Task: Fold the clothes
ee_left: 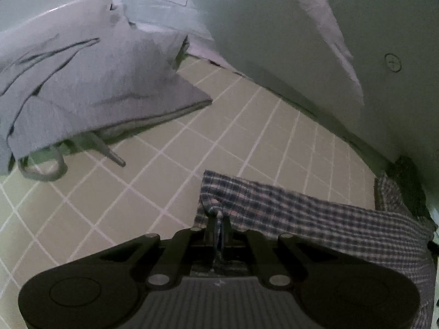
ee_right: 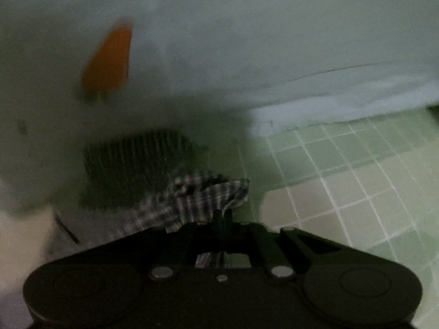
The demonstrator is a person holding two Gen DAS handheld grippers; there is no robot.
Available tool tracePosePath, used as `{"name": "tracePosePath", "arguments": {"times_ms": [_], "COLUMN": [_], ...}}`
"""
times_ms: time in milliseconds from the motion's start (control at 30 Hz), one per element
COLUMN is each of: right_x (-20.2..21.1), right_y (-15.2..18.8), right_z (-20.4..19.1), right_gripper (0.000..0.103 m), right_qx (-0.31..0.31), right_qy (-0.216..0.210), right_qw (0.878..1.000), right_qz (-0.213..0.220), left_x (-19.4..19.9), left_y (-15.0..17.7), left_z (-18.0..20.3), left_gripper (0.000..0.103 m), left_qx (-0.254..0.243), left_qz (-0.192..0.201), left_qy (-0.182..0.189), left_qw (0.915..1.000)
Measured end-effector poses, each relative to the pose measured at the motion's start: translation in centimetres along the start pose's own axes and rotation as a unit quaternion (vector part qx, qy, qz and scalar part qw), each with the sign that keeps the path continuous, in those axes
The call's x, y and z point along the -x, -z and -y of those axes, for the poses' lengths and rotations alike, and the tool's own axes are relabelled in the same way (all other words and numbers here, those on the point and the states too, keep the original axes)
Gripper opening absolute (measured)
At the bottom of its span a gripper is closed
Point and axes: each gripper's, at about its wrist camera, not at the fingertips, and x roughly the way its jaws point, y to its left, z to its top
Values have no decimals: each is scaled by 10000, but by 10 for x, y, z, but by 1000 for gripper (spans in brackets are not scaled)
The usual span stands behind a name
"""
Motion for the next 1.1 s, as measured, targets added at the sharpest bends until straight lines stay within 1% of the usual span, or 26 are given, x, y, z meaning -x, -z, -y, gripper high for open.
{"name": "tracePosePath", "arguments": {"times_ms": [67, 100, 133, 200, 267, 300, 367, 467, 567, 667, 733, 767, 800, 833, 867, 900, 933, 967, 1000, 1033, 1100], "right_x": [-2, 3, 10, 32, 58, 74, 91, 132, 167, 201, 222, 229, 237, 244, 253, 260, 265, 270, 274, 275, 275], "right_y": [3, 3, 3, 7, 17, 27, 43, 79, 113, 147, 169, 179, 189, 199, 208, 216, 223, 228, 234, 236, 237], "right_z": [-3, -4, -5, -4, -6, -9, -9, -6, 1, 9, 14, 17, 20, 22, 24, 25, 26, 25, 24, 22, 18], "right_gripper": [2, 7, 15, 54, 63, 69, 77, 78, 78, 78, 78, 78, 78, 78, 79, 83, 86, 96, 103, 103, 103], "right_qx": [193, 207, 175, 98, 114, 189, 261, 270, 160, 10, -161, -227, -292, -357, -385, -374, -336, -293, -249, -217, -148], "right_qy": [88, 168, 252, 502, 718, 792, 956, 1119, 1223, 1243, 1300, 1324, 1348, 1371, 1365, 1342, 1311, 1287, 1263, 1203, 906], "right_qw": [9998, 9996, 9995, 9987, 9972, 9963, 9946, 9930, 9922, 9921, 9912, 9908, 9903, 9897, 9897, 9901, 9906, 9909, 9913, 9920, 9953], "right_qz": [-67, -59, -38, 60, 198, 272, 315, 272, 206, 176, 184, 185, 185, 185, 183, 194, 218, 252, 288, 331, 323], "left_x": [2, 3, 4, 7, 11, 16, 27, 51, 77, 100, 113, 119, 126, 132, 133, 134, 136, 138, 139, 140, 142], "left_y": [0, 0, 0, 0, 1, 2, 4, 14, 34, 66, 95, 109, 123, 137, 149, 160, 168, 175, 181, 184, 189], "left_z": [3, 5, 6, 10, 18, 27, 45, 84, 128, 162, 175, 181, 188, 193, 193, 191, 187, 183, 178, 175, 167], "left_gripper": [3, 3, 3, 3, 3, 2, 2, 2, 2, 2, 3, 6, 13, 32, 45, 76, 92, 93, 94, 95, 97], "left_qx": [-31, -47, -63, -94, -189, -275, -461, -990, -1519, -1889, -2134, -2255, -2376, -2484, -2517, -2547, -2570, -2595, -2633, -2662, -2703], "left_qz": [34, 52, 69, 103, 141, 167, 219, 288, 259, 109, -38, -111, -184, -271, -442, -597, -658, -710, -711, -736, -779], "left_qy": [33, 50, 67, 100, 180, 283, 494, 909, 1463, 1933, 2054, 2114, 2174, 2216, 2156, 2088, 1980, 1868, 1733, 1557, 1205], "left_qw": [10000, 10000, 9999, 9999, 9996, 9991, 9975, 9905, 9772, 9627, 9551, 9510, 9465, 9426, 9425, 9423, 9436, 9449, 9464, 9484, 9520]}}
